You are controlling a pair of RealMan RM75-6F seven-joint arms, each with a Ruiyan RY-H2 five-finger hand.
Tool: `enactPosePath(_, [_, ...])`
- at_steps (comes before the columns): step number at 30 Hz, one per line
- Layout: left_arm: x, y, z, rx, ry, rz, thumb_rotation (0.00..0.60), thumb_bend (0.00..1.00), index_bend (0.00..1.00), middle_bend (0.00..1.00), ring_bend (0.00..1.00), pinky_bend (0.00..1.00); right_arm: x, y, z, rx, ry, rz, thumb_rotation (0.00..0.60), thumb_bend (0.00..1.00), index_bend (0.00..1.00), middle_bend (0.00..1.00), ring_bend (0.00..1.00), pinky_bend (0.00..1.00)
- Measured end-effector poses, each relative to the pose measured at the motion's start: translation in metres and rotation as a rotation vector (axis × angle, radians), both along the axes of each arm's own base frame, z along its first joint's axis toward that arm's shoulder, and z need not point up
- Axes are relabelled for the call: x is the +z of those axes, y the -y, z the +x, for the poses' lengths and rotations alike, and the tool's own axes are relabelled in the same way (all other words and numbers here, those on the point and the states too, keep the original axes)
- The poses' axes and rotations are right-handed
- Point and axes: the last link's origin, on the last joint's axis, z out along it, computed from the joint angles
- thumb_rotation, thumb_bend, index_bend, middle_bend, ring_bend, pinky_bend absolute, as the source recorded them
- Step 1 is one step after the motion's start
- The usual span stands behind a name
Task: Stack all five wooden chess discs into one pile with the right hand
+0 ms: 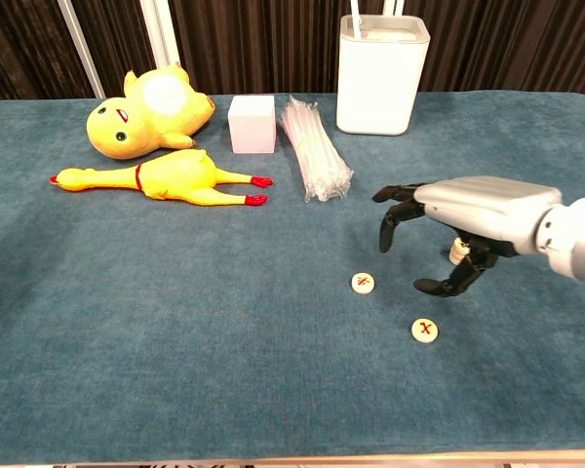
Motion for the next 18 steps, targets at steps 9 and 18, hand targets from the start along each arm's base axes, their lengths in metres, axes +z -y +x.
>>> enactPosePath(9, [0.0,-0.001,0.0,0.0,0.005,-0.004,0.6,0.82,0.07,0.0,0.0,0.03,-0.018,0.012,0.013,-0.016,-0.008,0.021,0.6,0.42,0.35,0.0,0.0,0.09])
enactPosePath(18, [0.0,-0.001,-0.001,-0.001,0.007,-0.007,0.6,0.82,0.07,0.0,0.0,0.02,-0.037,0.018,0.023,-0.029,-0.009,0.035,0.6,0.42,0.35,0.0,0.0,0.09])
